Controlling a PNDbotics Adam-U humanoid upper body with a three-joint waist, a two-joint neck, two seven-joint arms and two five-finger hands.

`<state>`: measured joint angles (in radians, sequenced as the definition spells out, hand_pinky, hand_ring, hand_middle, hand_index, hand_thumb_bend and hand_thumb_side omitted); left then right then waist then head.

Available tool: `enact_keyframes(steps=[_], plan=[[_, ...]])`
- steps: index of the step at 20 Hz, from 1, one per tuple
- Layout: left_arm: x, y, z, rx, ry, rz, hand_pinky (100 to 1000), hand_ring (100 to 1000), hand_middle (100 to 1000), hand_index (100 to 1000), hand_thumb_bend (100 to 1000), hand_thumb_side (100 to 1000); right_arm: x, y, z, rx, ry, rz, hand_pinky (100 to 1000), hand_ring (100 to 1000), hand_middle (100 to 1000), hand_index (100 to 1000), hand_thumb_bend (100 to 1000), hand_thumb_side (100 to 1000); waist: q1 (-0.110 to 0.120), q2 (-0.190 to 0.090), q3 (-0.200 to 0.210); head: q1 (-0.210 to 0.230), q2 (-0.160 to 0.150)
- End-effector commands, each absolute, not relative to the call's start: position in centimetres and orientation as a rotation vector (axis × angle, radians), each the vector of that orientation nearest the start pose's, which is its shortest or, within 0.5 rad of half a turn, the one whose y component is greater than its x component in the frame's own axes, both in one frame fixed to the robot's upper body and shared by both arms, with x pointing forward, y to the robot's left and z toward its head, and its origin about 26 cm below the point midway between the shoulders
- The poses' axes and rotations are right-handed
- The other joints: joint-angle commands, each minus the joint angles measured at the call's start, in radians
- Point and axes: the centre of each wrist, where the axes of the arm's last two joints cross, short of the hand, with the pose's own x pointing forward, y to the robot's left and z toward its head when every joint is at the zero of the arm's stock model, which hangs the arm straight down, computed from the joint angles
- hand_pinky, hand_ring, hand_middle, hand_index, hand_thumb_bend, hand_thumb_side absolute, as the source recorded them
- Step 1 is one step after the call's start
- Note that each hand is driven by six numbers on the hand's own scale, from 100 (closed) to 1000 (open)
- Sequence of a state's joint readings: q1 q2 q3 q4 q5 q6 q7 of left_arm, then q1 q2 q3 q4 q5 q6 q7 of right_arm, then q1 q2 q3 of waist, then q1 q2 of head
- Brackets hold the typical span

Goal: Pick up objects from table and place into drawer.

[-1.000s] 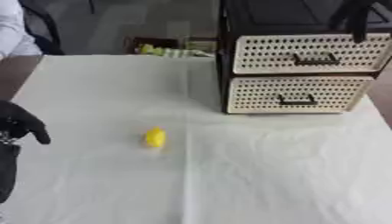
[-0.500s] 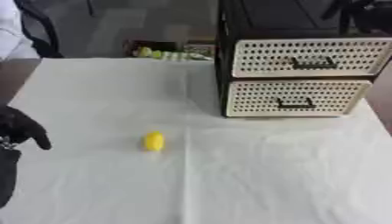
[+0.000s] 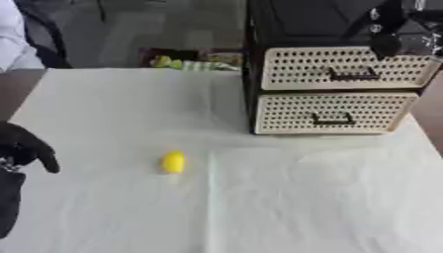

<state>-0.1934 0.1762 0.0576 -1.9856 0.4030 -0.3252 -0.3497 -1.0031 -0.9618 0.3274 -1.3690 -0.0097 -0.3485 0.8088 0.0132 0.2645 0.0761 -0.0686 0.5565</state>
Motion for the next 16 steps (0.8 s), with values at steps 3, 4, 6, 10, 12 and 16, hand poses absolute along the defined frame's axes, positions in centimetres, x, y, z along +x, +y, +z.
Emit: enact_keyframes(steps=[3,4,6,10,12,16], plan=[[28.9,26.3,16.5,-0.462,-2.497,-0.359,406,537,551,659,100,810,39.6,-33.7,37.4,-0.456,-1.585,2.056,100,307,100,871,560,742,0.0,-0.014,0.001,0.004,-0.014],[29.0,26.3,16.5,-0.463,-2.498,-0.359,406,537,551,659,100,811,39.6,-33.7,37.3,-0.46,-1.584,2.063,100,296,100,870,636,725,0.001,-0.014,0.001,0.004,-0.014],[29.0,26.3,16.5,-0.463,-2.497,-0.359,406,537,551,659,100,812,39.7,-33.7,37.3,-0.465,-1.583,2.075,100,287,100,871,761,693,0.001,-0.013,0.001,0.004,-0.014],[29.0,26.2,16.5,-0.465,-2.493,-0.362,406,537,551,660,100,814,39.9,-33.7,36.9,-0.475,-1.556,2.091,100,287,100,868,885,510,0.0,-0.013,0.001,0.002,-0.013],[29.0,26.2,16.5,-0.465,-2.492,-0.363,406,537,551,659,100,815,40.1,-34.1,36.8,-0.504,-1.517,2.091,100,285,100,864,883,485,-0.001,-0.012,0.001,0.002,-0.012],[28.9,26.2,16.5,-0.462,-2.49,-0.365,405,537,551,657,100,816,40.7,-34.8,36.6,-0.568,-1.446,2.089,100,283,100,854,852,490,-0.004,-0.012,-0.001,0.005,-0.006]])
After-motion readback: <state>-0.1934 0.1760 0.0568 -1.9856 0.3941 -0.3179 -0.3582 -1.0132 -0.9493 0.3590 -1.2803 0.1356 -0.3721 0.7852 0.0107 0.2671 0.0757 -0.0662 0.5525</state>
